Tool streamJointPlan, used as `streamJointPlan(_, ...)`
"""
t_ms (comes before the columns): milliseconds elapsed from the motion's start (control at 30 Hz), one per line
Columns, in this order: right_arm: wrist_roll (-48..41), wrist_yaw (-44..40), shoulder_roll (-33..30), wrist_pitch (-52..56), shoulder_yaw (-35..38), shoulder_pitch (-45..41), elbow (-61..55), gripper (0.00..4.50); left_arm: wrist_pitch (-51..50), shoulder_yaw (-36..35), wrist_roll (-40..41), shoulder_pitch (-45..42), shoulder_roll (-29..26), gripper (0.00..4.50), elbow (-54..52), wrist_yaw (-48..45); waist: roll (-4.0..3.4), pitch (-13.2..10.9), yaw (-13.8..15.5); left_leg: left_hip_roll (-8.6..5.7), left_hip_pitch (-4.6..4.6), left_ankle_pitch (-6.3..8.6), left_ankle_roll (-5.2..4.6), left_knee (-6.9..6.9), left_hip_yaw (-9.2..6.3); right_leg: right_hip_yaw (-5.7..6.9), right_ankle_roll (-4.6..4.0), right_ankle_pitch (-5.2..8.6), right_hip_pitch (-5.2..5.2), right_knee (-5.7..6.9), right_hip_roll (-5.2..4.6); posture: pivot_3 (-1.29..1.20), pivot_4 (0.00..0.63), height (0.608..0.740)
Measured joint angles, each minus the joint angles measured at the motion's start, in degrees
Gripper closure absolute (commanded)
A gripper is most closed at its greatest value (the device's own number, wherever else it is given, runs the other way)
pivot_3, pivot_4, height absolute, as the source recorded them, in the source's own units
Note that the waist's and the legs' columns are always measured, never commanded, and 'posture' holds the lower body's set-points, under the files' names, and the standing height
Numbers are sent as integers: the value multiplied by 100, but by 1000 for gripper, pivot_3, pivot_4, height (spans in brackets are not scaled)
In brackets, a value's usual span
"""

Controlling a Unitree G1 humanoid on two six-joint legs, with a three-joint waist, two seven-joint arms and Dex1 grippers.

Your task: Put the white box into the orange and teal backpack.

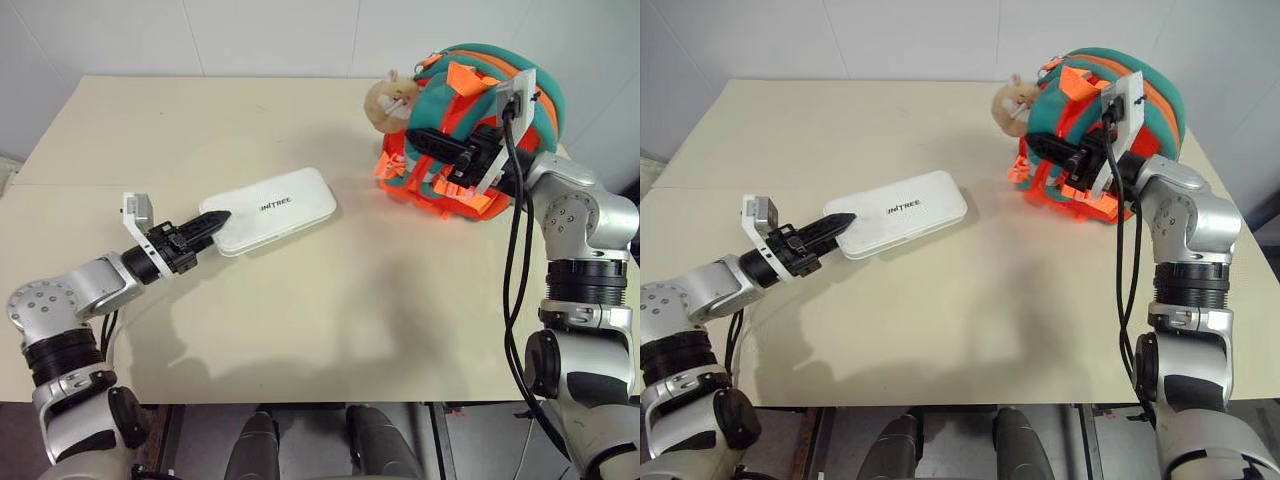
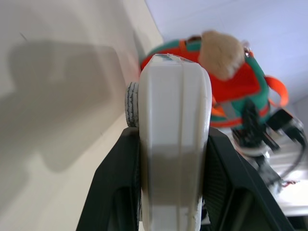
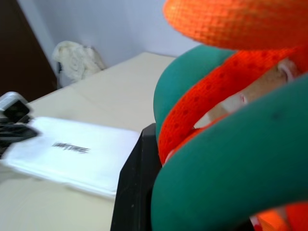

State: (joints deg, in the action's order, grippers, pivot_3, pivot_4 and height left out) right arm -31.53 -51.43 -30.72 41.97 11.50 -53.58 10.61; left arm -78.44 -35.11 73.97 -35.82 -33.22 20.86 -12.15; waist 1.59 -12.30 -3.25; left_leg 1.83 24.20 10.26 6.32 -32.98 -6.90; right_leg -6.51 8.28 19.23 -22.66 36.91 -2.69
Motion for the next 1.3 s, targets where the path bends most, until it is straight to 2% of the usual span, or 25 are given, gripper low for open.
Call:
streamJointPlan(200,-530,66,-41,648,9,170,-881,4478,284,127,-464,-229,-443,3209,474,-585,-1,-1,3,0,2,2,-3,7,0,0,-3,3,-5,-1,0,0,150,740)
streamJointPlan(367,-1442,-140,-343,1433,-1,574,-2051,4478,453,262,-937,-390,-741,3209,944,-1085,-1,-1,5,1,3,4,-4,17,0,1,-4,12,-8,-3,-1,0,150,740)
streamJointPlan(667,-3025,-219,-834,2236,27,801,-3121,4478,498,472,-1532,-673,-870,3209,1351,-1752,0,-1,12,1,4,7,-8,16,-1,2,-5,13,-9,-4,-1,0,150,740)
streamJointPlan(867,-3855,-195,-1099,2384,30,907,-3457,4478,525,564,-1804,-858,-994,3209,1392,-2069,0,-1,12,2,4,8,-9,14,0,2,-5,14,-8,-3,-1,0,150,740)
streamJointPlan(1100,-3793,-471,-1429,2123,-22,1671,-3799,4478,541,834,-1956,-746,-1206,3209,790,-2650,3,-1,13,3,5,8,-10,14,0,2,-5,14,-8,-5,-1,0,150,740)
streamJointPlan(1200,-3287,-910,-1660,1704,-202,2262,-3835,4478,1044,826,-1987,-305,-1530,3209,-5,-3397,6,0,-6,5,3,13,-6,15,7,0,-9,17,-9,-9,-1,0,150,740)
streamJointPlan(1300,-2930,-1219,-1726,1342,-299,2491,-3805,4478,1671,763,-2039,-77,-1673,3209,-435,-4024,5,-1,21,6,2,13,-7,9,7,1,-11,17,-9,-6,-1,0,150,740)
